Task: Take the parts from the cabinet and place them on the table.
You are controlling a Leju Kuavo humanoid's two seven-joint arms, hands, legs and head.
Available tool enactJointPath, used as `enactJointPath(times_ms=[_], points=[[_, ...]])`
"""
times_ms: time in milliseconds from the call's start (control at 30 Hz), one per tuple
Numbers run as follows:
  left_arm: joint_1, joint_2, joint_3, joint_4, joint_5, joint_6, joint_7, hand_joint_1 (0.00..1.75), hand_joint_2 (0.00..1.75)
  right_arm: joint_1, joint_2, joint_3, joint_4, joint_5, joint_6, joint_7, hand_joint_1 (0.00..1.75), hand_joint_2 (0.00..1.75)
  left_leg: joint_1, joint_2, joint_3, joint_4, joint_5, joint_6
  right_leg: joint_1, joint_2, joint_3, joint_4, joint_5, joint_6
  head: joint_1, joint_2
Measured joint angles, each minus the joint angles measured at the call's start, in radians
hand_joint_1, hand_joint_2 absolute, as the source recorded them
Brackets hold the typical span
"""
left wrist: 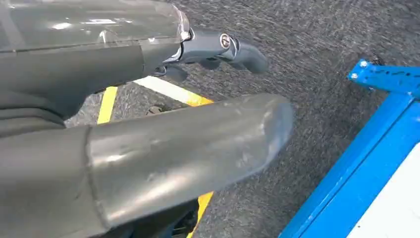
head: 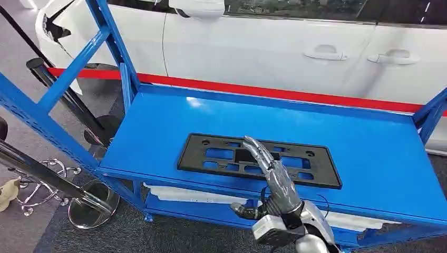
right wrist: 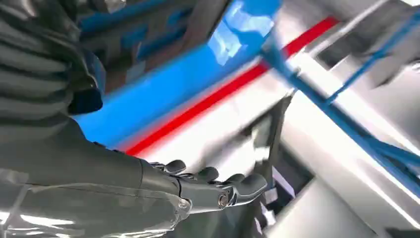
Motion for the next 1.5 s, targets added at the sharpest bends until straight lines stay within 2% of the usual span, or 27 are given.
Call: enactJointPath(times_ms=[67,100,133,200,267,333,433,500,600,633,667,700,767,800,833,933,967,1000,1100,1133,1167,1200,1267,1300,1333,1433,1500], points=[[-0.002,0.000,0.000,0.000,-0.002,0.000,0.001,0.00,0.00,0.001,-0.010,0.020,0.022,0.045,-0.031,0.006,0.00,1.75,0.000,0.000,0.002,0.000,-0.005,0.005,-0.004,0.000,-0.090,0.165,-0.076,0.008,0.000,0.000],[-0.002,0.000,0.000,0.000,-0.003,0.000,0.001,0.00,0.00,0.003,-0.015,0.030,0.032,0.054,-0.035,0.009,0.00,1.75,0.000,0.000,0.003,0.000,-0.007,0.005,-0.006,0.000,-0.137,0.241,-0.098,0.012,0.000,0.000],[-0.001,0.000,0.000,0.000,-0.006,0.001,0.002,0.00,0.00,0.003,-0.020,0.037,0.040,0.073,-0.046,0.014,0.00,1.75,0.000,0.000,0.006,0.000,-0.010,0.004,-0.008,0.000,-0.162,0.272,-0.090,0.015,0.000,0.000],[0.001,0.000,0.000,0.000,-0.013,0.001,0.003,0.00,0.00,0.003,-0.032,0.048,0.058,0.162,-0.092,0.041,0.00,1.75,0.003,-0.002,0.023,-0.002,-0.020,0.000,-0.011,-0.001,-0.135,0.187,-0.008,0.018,0.000,0.000],[0.000,-0.001,0.000,0.000,-0.024,0.001,0.003,0.00,0.00,0.003,-0.052,0.064,0.085,0.316,-0.156,0.085,0.00,1.75,0.007,-0.005,0.045,-0.004,-0.035,-0.009,-0.014,-0.001,-0.049,-0.015,0.111,0.018,0.000,0.000],[-0.002,-0.001,0.000,0.000,-0.031,0.001,0.002,0.00,0.00,0.001,-0.066,0.076,0.114,0.417,-0.194,0.117,0.00,1.75,0.000,-0.008,0.037,0.002,-0.039,-0.019,-0.010,0.002,-0.033,-0.053,0.090,0.007,-0.001,0.000],[-0.002,-0.001,0.000,0.000,-0.034,0.001,0.002,0.00,0.00,0.003,-0.082,0.087,0.139,0.451,-0.208,0.129,0.00,1.75,0.002,-0.007,0.040,0.000,-0.046,-0.031,-0.006,0.005,-0.036,-0.048,0.078,-0.010,-0.001,0.000],[-0.003,-0.003,0.000,0.000,-0.035,0.001,0.002,0.00,0.00,0.001,-0.084,0.089,0.147,0.458,-0.210,0.132,0.00,1.75,0.005,-0.002,0.023,0.054,-0.083,-0.044,-0.012,0.003,-0.022,-0.052,0.072,-0.024,-0.001,0.000],[-0.005,-0.003,0.000,0.000,-0.040,0.000,0.000,0.00,0.00,-0.007,-0.089,0.101,0.163,0.558,-0.229,0.182,0.00,1.75,0.006,-0.001,-0.112,0.309,-0.187,-0.052,-0.008,-0.001,-0.015,-0.052,0.065,-0.033,-0.001,0.000],[-0.004,-0.003,0.000,0.000,-0.042,0.000,0.000,0.00,0.00,-0.011,-0.091,0.108,0.172,0.614,-0.234,0.205,0.00,1.75,0.006,-0.001,-0.143,0.357,-0.190,-0.051,-0.006,-0.001,-0.014,-0.052,0.062,-0.035,-0.001,0.000],[-0.003,-0.003,0.000,0.000,-0.043,0.000,-0.001,0.00,0.00,-0.017,-0.092,0.116,0.182,0.657,-0.235,0.221,0.00,1.75,0.005,-0.002,-0.151,0.354,-0.168,-0.047,-0.003,0.001,-0.009,-0.052,0.060,-0.037,-0.001,0.000],[-0.003,-0.003,0.000,0.000,-0.045,-0.001,-0.002,0.00,0.00,-0.025,-0.092,0.125,0.195,0.692,-0.235,0.236,0.00,1.75,0.002,-0.002,-0.133,0.298,-0.119,-0.038,0.001,0.003,-0.003,-0.052,0.057,-0.037,-0.001,0.000],[-0.005,-0.003,0.000,0.000,-0.050,-0.001,-0.003,0.00,0.00,-0.045,-0.092,0.147,0.212,0.731,-0.232,0.253,0.00,1.75,-0.009,-0.002,-0.057,0.110,-0.007,-0.008,0.010,0.005,0.014,-0.056,0.050,-0.037,-0.001,0.000],[-0.006,0.003,0.000,0.000,-0.054,-0.001,-0.003,0.00,0.00,-0.054,-0.092,0.159,0.221,0.744,-0.229,0.262,0.00,1.75,-0.020,-0.002,-0.031,0.044,0.012,0.015,0.002,0.005,0.020,-0.063,0.050,-0.037,0.000,0.000],[-0.008,0.004,0.000,0.001,-0.056,-0.002,-0.003,0.00,0.00,-0.070,-0.092,0.172,0.232,0.756,-0.223,0.269,0.00,1.75,-0.021,0.000,-0.021,0.037,0.009,0.021,0.008,0.005,0.018,-0.064,0.051,-0.033,0.001,0.000],[-0.010,0.003,0.000,0.002,-0.058,-0.001,-0.004,0.00,0.00,-0.087,-0.092,0.202,0.255,0.771,-0.217,0.277,0.00,1.75,-0.028,-0.002,-0.017,0.018,0.011,0.025,0.002,0.002,0.019,-0.073,0.052,-0.020,-0.001,0.000],[-0.010,0.001,0.000,0.002,-0.059,-0.001,-0.004,0.00,0.00,-0.094,-0.092,0.207,0.258,0.771,-0.217,0.282,0.00,1.75,-0.008,0.000,0.007,-0.031,0.013,0.026,0.014,0.001,0.021,-0.072,0.044,-0.016,-0.002,0.000],[-0.010,0.000,0.000,0.002,-0.061,-0.001,-0.004,0.00,0.00,-0.101,-0.095,0.211,0.265,0.771,-0.216,0.287,0.00,1.75,-0.007,0.003,0.014,-0.035,0.017,0.018,0.012,0.001,0.015,-0.048,0.026,-0.011,0.000,0.000],[-0.010,-0.001,0.001,0.002,-0.063,-0.001,-0.005,0.00,0.00,-0.122,-0.098,0.232,0.284,0.770,-0.204,0.291,0.00,1.75,-0.006,0.005,0.016,-0.034,0.013,0.018,-0.001,0.002,-0.093,0.174,-0.079,0.003,0.000,0.000],[-0.010,-0.001,0.000,0.002,-0.063,-0.001,-0.005,0.00,0.00,-0.121,-0.098,0.237,0.290,0.770,-0.203,0.295,0.00,1.75,-0.006,0.005,0.015,-0.032,0.011,0.016,-0.004,0.001,-0.130,0.237,-0.096,0.007,0.000,0.000],[-0.009,-0.001,0.000,0.002,-0.064,-0.001,-0.005,0.00,0.00,-0.122,-0.098,0.242,0.295,0.770,-0.202,0.299,0.00,1.75,-0.005,0.004,0.015,-0.027,0.008,0.014,-0.007,0.001,-0.143,0.251,-0.084,0.011,0.000,0.000],[-0.008,-0.001,0.001,0.002,-0.064,-0.001,-0.005,0.00,0.00,-0.124,-0.099,0.244,0.300,0.771,-0.202,0.307,0.00,1.75,-0.003,0.002,0.016,-0.018,0.001,0.009,-0.011,0.000,-0.128,0.209,-0.042,0.015,0.000,0.000],[-0.008,-0.001,0.001,0.002,-0.064,-0.001,-0.005,0.00,0.00,-0.132,-0.100,0.248,0.307,0.774,-0.202,0.308,0.00,1.75,0.000,0.001,0.022,-0.002,-0.015,-0.001,-0.018,-0.002,-0.043,0.024,0.068,0.019,0.000,0.000],[-0.008,-0.001,0.001,0.002,-0.064,-0.001,-0.005,0.00,0.00,-0.135,-0.100,0.249,0.309,0.774,-0.202,0.309,0.00,1.75,0.001,0.001,0.022,0.001,-0.022,-0.008,-0.018,-0.002,-0.017,-0.030,0.068,0.018,0.000,0.000],[-0.009,-0.001,0.001,0.002,-0.064,-0.001,-0.006,0.00,0.00,-0.138,-0.100,0.254,0.313,0.776,-0.202,0.310,0.00,1.75,-0.005,0.000,0.017,0.010,-0.024,-0.013,-0.013,-0.001,-0.016,-0.040,0.066,0.015,0.000,0.000],[-0.010,-0.001,0.001,0.002,-0.065,-0.002,-0.007,0.00,0.00,-0.143,-0.101,0.262,0.322,0.802,-0.202,0.328,0.00,1.75,-0.003,0.000,0.011,0.014,-0.024,-0.022,-0.007,0.003,-0.025,-0.034,0.060,-0.005,-0.001,0.000],[-0.009,-0.002,0.001,0.002,-0.071,-0.003,-0.010,0.00,0.00,-0.157,-0.102,0.269,0.330,0.832,-0.195,0.348,0.00,1.75,0.001,0.001,0.004,0.037,-0.049,-0.035,-0.014,0.001,-0.019,-0.040,0.062,-0.020,0.000,0.000]])
